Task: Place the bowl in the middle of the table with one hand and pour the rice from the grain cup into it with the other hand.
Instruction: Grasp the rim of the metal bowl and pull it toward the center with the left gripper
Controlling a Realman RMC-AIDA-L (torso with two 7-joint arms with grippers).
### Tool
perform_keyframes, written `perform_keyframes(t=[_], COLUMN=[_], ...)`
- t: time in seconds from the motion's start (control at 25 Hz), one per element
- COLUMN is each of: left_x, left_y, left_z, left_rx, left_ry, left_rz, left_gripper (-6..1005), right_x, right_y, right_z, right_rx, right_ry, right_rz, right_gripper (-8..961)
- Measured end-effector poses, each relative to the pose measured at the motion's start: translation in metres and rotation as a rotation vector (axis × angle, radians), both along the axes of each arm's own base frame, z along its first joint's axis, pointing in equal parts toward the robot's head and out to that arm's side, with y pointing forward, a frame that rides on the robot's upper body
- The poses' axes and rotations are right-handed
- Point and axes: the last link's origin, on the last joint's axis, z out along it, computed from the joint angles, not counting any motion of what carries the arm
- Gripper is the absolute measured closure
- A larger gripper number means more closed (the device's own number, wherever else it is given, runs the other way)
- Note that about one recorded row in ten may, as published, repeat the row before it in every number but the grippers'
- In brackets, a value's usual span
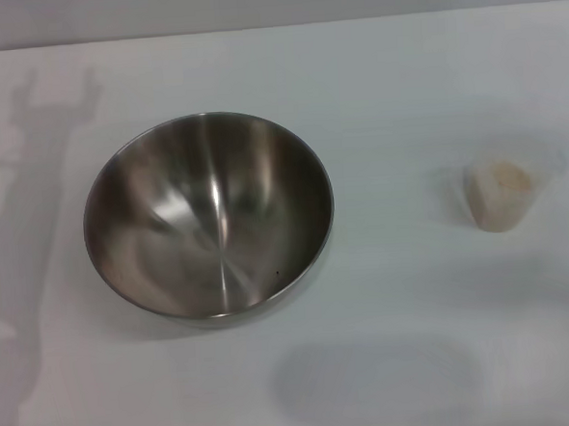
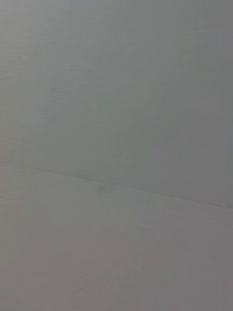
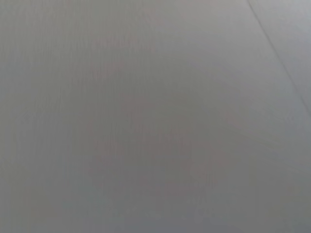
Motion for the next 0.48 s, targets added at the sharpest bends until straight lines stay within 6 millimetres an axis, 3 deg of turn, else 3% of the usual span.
perform_keyframes(t=[0.48], left_x=[0.0002], left_y=[0.0006], left_z=[0.0006], left_rx=[0.001], left_ry=[-0.003], left_rz=[0.001], left_gripper=[163], right_x=[0.0003], right_y=[-0.0003], right_z=[0.0], right_rx=[-0.001], right_ry=[0.002], right_rz=[0.0], right_gripper=[187])
